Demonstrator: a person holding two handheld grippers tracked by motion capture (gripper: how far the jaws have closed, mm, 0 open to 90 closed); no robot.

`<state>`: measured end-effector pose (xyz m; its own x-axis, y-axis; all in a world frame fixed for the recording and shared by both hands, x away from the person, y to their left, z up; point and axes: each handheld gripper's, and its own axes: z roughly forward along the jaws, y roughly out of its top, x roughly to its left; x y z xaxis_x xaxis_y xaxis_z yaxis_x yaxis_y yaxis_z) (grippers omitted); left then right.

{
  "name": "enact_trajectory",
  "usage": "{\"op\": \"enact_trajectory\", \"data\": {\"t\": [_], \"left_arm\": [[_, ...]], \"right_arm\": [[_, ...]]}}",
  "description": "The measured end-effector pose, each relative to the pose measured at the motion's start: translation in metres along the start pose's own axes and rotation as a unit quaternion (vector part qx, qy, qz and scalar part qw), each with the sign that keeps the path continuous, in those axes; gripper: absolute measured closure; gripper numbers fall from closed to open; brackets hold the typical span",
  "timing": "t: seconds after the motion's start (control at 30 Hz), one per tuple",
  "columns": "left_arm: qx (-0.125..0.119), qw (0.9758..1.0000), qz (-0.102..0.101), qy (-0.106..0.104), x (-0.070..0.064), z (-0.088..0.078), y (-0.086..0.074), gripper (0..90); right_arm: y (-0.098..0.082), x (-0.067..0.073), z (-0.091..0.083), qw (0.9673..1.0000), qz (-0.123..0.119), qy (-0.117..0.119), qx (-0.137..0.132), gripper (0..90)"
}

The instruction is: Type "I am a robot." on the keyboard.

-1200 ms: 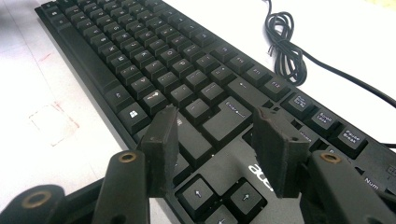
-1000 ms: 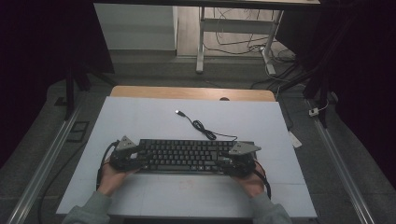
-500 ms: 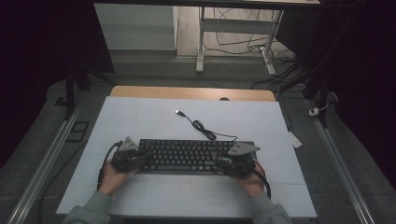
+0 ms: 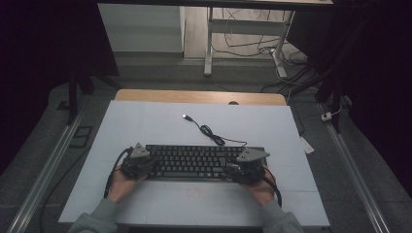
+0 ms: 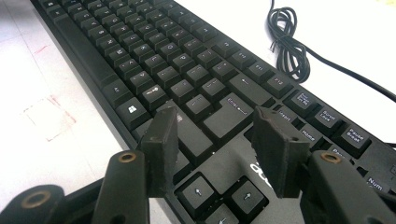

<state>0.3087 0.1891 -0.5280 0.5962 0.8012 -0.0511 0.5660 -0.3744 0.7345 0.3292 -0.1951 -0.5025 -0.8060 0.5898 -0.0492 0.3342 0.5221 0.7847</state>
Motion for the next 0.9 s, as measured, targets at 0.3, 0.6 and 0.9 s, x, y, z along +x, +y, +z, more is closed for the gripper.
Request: {"op": "enact_trajectory", "data": {"t": [0.3, 0.6, 0.9], "left_arm": [[0.004, 1.0, -0.003, 0.005, 0.002, 0.001, -0.001, 88.4], [0.004, 0.9999, -0.002, 0.011, 0.001, 0.002, -0.001, 88.4], [-0.029, 0.9994, -0.018, 0.002, 0.005, -0.011, -0.001, 88.4]], "right_arm": [[0.0, 0.0, 0.0, 1.0, 0.0, 0.0, 0.0, 50.9], [0.0, 0.001, 0.001, 1.0, -0.001, 0.001, 0.002, 50.9], [0.0, 0.0, 0.0, 1.0, -0.001, -0.001, 0.0, 50.9]]}}
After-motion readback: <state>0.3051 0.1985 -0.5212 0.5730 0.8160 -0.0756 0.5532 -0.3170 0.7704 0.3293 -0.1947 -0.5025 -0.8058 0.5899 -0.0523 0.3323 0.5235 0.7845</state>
